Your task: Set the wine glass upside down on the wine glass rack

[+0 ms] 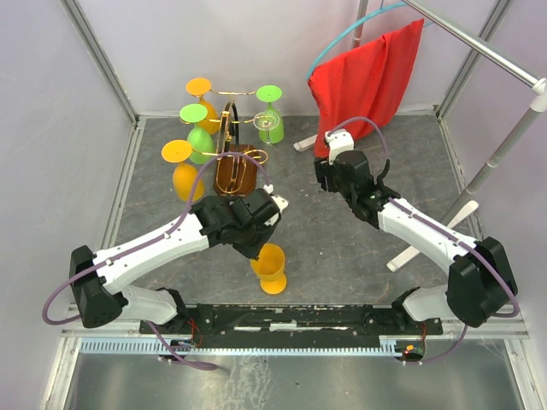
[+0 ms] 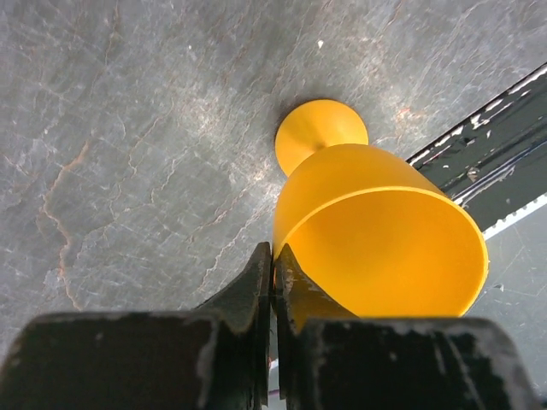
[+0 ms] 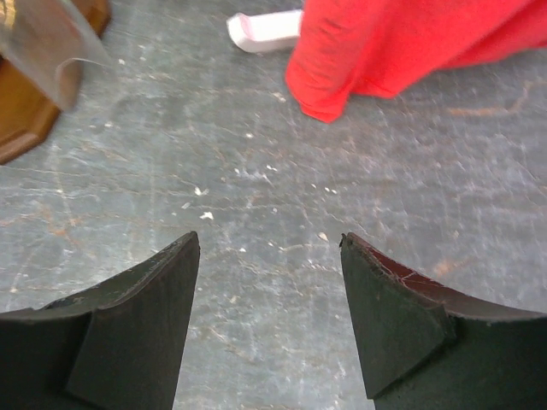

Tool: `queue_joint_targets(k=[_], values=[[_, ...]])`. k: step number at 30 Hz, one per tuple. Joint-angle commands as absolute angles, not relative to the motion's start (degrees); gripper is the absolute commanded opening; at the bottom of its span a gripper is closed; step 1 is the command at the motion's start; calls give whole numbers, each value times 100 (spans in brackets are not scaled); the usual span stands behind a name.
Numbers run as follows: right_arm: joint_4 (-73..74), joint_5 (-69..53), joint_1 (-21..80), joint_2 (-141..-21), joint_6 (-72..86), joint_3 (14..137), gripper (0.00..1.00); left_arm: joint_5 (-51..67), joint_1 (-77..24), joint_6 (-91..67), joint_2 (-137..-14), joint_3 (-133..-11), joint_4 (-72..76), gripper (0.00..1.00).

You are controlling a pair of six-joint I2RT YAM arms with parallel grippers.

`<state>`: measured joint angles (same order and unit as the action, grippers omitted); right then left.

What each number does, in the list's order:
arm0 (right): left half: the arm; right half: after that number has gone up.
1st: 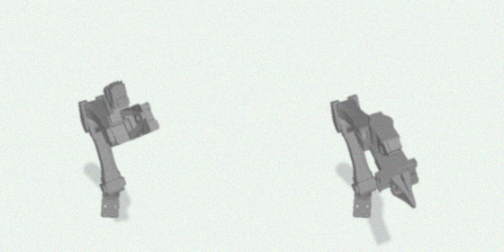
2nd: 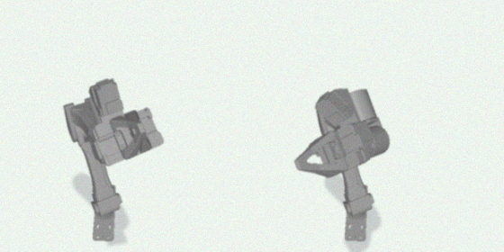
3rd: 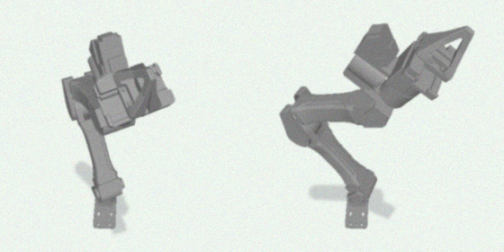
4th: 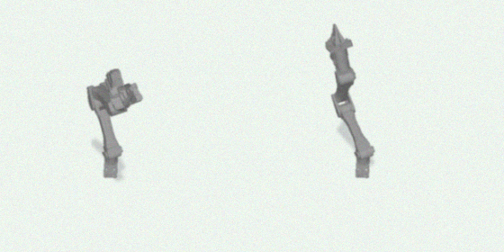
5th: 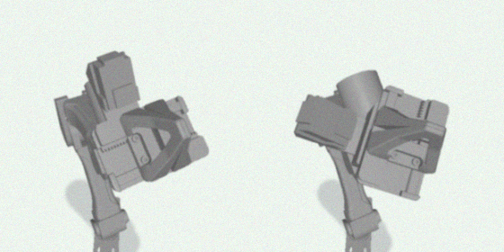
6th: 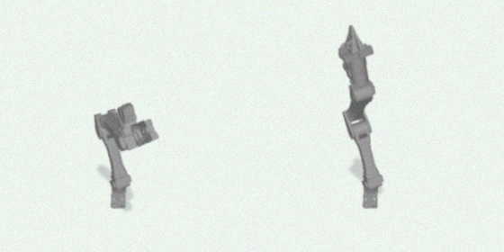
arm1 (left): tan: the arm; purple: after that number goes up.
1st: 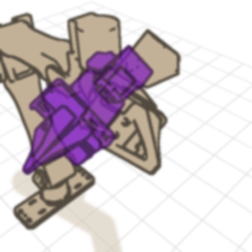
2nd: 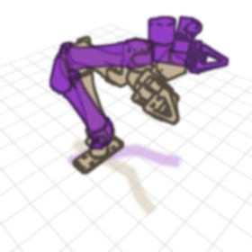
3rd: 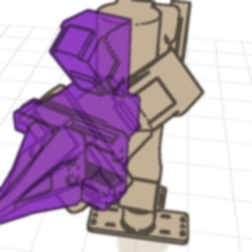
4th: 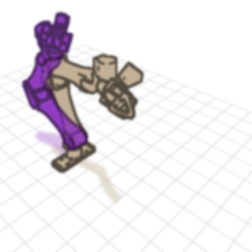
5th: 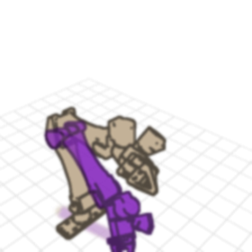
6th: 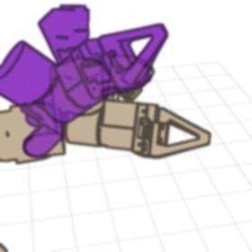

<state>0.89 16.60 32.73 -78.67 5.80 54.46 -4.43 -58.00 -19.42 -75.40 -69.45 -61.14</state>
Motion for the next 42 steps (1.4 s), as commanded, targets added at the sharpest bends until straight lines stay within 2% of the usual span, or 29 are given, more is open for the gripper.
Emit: queue_joint_targets(k=[1,4,8,12,20,22,25,29,33,42], values=[[621,2419,3172,-7689,969,5873,75,-348,-5829,-1530,-7456,-7443,-5740,3],[1255,2349,2839,-7784,1589,6215,74,-214,-5825,-1241,-7395,-7696,-5606,3],[1583,1449,2148,-7855,2320,6394,74,-69,-5827,-835,-7320,-8181,-5284,3],[1784,1049,1865,-7900,2435,6575,74,-89,-5826,-425,-7226,-8802,-4548,3],[2709,1017,1528,-8096,2436,7135,75,-1115,-5826,935,-7503,-10102,-3885,3],[2876,1080,1431,-8144,2563,7158,78,-1460,-5824,1315,-7400,-9901,-3358,3],[2900,950,1291,-8144,2764,7078,79,-1964,-5827,1843,-7171,-9231,-1812,3],[2469,393,1222,-7912,2942,6881,78,-2632,-5803,2471,-7077,-8185,328,3],[2043,-51,1222,-7632,3052,6866,76,-3020,-5765,2747,-7239,-7649,1922,3],[783,-1193,1221,-7093,3952,7279,76,-2610,-5262,2546,-7513,-7301,3404,3]])
